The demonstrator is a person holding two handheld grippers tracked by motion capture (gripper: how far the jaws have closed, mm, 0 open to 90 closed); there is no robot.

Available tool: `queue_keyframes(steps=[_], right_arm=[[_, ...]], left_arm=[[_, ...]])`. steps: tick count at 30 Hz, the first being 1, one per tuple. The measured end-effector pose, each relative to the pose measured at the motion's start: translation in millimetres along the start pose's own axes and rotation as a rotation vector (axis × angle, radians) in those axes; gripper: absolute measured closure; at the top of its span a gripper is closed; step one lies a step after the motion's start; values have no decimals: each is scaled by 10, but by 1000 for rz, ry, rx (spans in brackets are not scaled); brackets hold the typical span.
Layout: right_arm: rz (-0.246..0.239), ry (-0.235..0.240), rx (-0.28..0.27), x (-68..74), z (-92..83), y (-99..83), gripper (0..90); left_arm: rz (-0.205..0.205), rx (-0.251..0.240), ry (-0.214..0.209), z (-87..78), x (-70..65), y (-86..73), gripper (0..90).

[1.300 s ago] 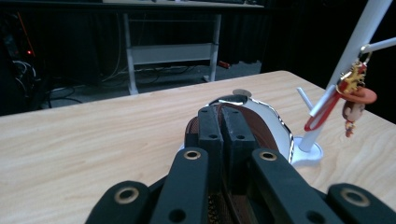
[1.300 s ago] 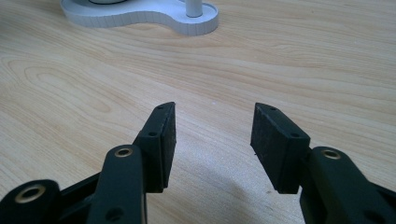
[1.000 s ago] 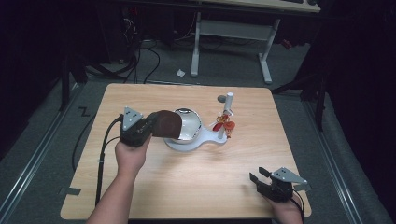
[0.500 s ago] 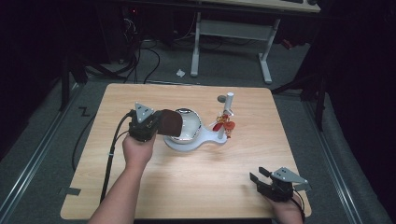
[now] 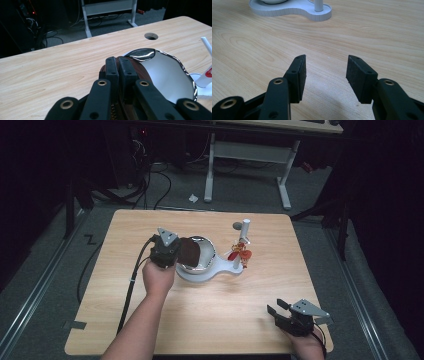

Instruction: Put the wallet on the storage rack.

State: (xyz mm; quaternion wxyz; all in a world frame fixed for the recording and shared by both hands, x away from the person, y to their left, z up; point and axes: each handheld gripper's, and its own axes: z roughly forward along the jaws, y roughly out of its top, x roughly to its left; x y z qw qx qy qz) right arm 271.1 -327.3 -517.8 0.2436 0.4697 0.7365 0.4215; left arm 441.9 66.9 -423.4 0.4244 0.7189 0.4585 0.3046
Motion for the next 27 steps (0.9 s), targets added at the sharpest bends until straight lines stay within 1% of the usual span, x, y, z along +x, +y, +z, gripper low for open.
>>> queue_keyframes(steps=[4, 6, 11, 17, 22, 25, 27], right_arm=[[-3, 4, -2, 7, 3, 2, 508], [-3, 5, -1, 11, 5, 3, 508], [-5, 5, -2, 12, 4, 5, 508], [-5, 6, -2, 14, 6, 4, 508], [-8, 8, -4, 12, 5, 5, 508], [-3, 8, -2, 10, 6, 3, 508], [-5, 9, -1, 11, 10, 3, 507]], left_arm=[[-3, 6, 8, 44, -49, 2, 867], [2, 14, 16, 67, -74, -4, 866], [-7, 18, 29, 112, -123, -14, 864], [-11, 24, 15, 137, -164, -49, 856], [-25, 16, 8, 150, -169, -80, 843], [-33, 6, -1, 137, -153, -71, 811], [-39, 0, -10, 126, -139, -65, 765]])
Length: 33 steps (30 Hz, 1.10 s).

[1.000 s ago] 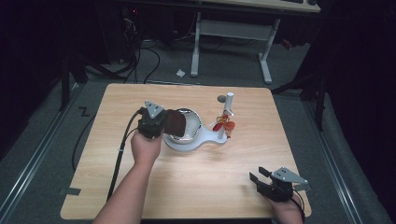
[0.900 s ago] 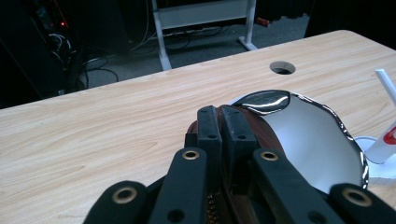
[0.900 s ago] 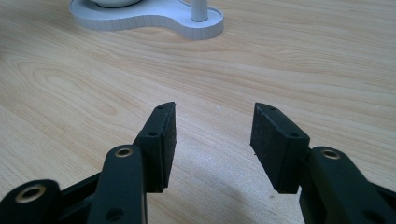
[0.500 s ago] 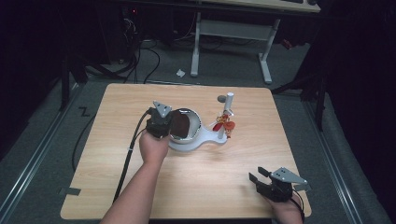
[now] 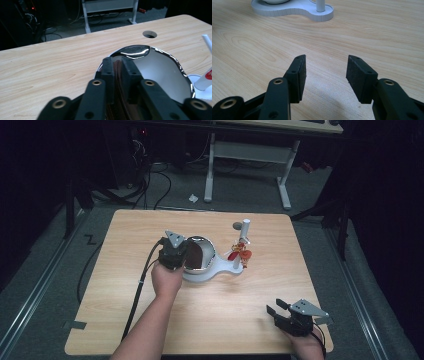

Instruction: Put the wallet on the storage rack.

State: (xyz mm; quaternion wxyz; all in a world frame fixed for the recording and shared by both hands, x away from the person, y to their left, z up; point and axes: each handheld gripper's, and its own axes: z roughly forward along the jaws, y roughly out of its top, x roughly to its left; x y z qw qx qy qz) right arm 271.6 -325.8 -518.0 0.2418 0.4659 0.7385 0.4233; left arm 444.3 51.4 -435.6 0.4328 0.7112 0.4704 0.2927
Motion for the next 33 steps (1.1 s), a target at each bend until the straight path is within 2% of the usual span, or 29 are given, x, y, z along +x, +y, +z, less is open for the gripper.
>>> queue_keyframes(steps=[10, 17, 26, 29, 33], right_arm=[[2, -3, 1, 4, 6, 5, 507], [5, -9, 3, -2, 40, 19, 507], [13, -12, 4, -31, 54, -4, 506], [14, -11, 7, -28, 54, -13, 504], [7, -11, 13, -18, 50, -16, 500]], left_arm=[[2, -17, -41, -77, 33, 7, 592], [9, -27, -87, -182, 118, -30, 460], [16, -35, -123, -441, 232, -269, 374], [22, -50, -135, -559, 259, -374, 355], [15, -44, -165, -685, 300, -547, 322]])
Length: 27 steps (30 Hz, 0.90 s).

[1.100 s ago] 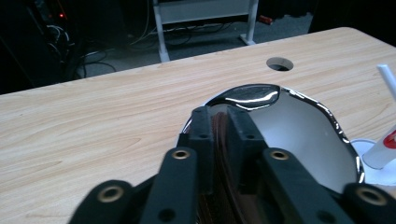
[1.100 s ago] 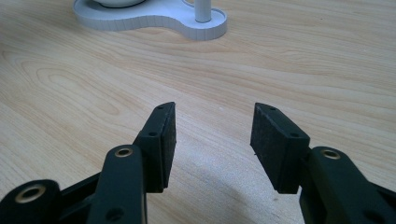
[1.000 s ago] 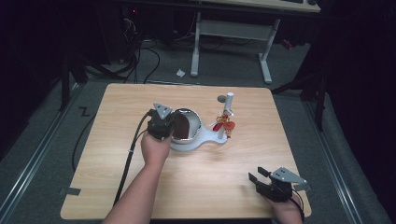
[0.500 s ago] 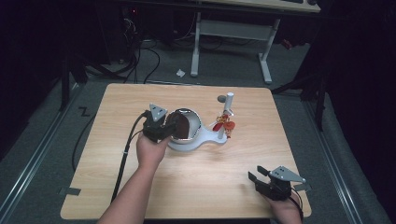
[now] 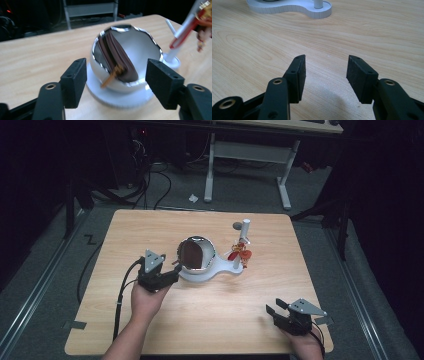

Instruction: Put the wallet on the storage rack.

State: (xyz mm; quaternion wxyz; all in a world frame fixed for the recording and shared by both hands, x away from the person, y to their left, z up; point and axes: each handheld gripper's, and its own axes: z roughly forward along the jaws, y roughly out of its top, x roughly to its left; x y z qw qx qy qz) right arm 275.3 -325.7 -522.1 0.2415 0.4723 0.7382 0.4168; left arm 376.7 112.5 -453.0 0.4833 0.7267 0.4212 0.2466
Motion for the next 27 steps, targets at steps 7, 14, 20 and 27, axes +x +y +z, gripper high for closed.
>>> queue_keyframes(steps=[7, 14, 20, 27], right_arm=[[-7, -8, 9, 18, 18, 1, 495], [-27, -9, 23, 69, 50, 7, 494], [-28, -25, 21, 93, 22, 15, 498], [-24, -55, 35, 69, 47, 12, 530]], left_arm=[[-32, 49, -58, -193, 90, -403, 319], [15, 138, -66, -400, 165, -847, 313], [58, 249, -81, -589, 192, -1090, 327], [71, 232, -94, -512, 175, -1067, 324]])
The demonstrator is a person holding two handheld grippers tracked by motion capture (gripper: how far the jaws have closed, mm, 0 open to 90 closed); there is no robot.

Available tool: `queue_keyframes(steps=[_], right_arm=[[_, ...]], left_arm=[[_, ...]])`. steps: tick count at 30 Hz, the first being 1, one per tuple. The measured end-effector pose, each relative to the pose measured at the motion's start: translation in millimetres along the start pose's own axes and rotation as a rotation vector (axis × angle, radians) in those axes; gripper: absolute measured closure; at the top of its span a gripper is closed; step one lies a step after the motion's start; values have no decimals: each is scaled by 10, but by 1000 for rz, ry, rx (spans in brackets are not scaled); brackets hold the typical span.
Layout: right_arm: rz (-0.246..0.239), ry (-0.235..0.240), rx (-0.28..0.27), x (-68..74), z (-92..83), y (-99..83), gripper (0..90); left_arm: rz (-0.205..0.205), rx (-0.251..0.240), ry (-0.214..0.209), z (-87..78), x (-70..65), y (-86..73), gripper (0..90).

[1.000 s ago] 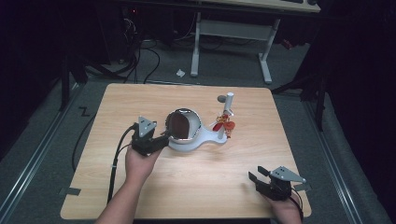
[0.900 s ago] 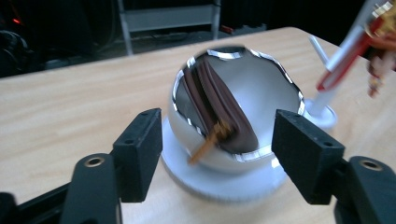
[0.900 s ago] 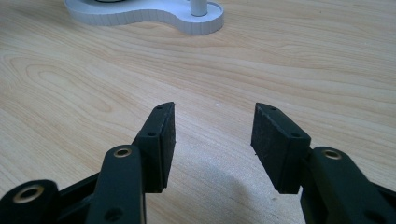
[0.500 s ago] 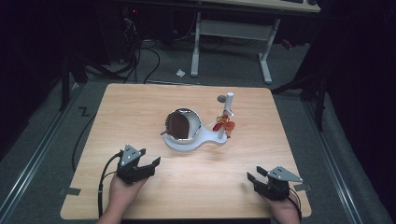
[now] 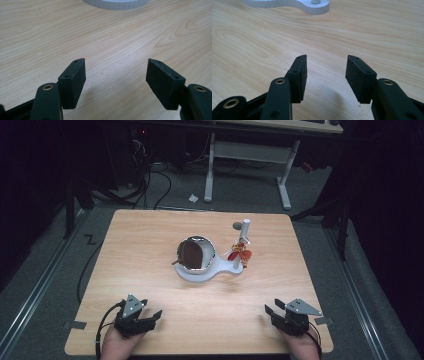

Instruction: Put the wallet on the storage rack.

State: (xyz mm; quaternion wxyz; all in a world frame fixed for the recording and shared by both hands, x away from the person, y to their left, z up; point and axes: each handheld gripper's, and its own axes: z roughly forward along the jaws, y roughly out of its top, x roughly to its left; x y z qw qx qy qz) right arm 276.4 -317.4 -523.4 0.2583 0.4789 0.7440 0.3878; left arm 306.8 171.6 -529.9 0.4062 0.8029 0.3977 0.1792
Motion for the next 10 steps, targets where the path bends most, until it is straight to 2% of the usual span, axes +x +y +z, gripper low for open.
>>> queue_keyframes(steps=[7, 10], right_arm=[[20, -30, 3, -28, -7, -20, 539], [30, -31, -1, -28, -18, -23, 505]], left_arm=[[-21, -14, -13, -16, 29, 7, 321], [-37, -23, -12, -27, 49, 8, 318]])
